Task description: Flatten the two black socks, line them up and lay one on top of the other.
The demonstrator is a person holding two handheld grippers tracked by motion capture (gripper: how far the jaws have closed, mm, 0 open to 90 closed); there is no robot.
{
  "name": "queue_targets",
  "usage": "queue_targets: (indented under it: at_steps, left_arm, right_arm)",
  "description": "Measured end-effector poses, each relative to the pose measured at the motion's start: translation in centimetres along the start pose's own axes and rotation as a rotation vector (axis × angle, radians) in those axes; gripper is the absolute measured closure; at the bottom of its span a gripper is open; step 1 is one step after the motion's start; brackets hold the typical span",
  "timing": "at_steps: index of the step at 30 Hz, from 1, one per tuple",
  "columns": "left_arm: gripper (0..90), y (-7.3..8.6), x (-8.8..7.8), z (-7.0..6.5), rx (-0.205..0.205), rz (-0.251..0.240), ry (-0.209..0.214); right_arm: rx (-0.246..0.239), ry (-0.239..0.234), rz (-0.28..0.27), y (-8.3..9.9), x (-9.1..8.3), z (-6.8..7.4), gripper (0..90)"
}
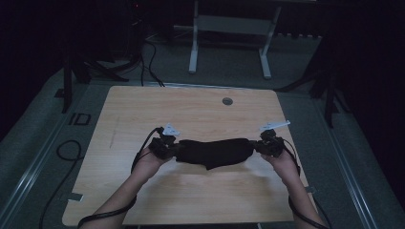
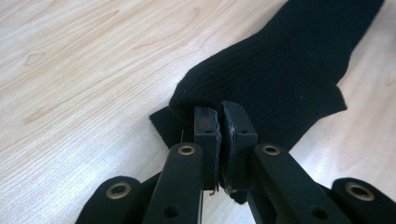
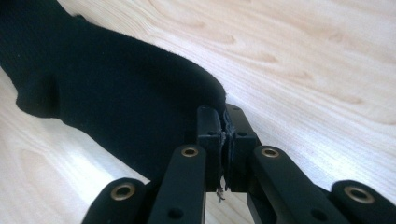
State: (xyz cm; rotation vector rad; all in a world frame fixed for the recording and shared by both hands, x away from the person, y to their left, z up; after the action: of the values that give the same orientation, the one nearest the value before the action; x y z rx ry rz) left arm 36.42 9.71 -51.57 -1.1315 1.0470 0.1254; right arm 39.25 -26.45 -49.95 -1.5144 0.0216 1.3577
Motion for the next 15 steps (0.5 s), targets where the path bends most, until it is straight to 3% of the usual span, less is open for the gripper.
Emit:
queue_targets:
  at_steps: [3, 15]
  left_arm:
    - [85.9, 0.2, 0.7, 0.3, -0.006, 0.020, 0.008]
    - [85.8, 1.1, 3.5, 1.0, -0.027, 0.090, 0.034]
  right_arm:
    - [0.027, -0.001, 0.021, 0.3, 1.4, -0.8, 86.9]
    - [0.042, 0.022, 0.097, 0.8, 4.4, -2.0, 86.6]
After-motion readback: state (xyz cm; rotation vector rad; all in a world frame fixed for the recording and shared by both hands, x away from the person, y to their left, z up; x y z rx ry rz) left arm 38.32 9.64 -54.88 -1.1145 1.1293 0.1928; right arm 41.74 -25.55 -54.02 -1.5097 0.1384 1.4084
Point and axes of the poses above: each handheld gripper's, and its own axes: x roughly forward along the jaws, y roughly out of its underside, z roughly to its left, the point moved 1 cm from there along x, roughly forward along the jaws, and after that the axes turned 9 degrees about -y, right-handed, at the moved point
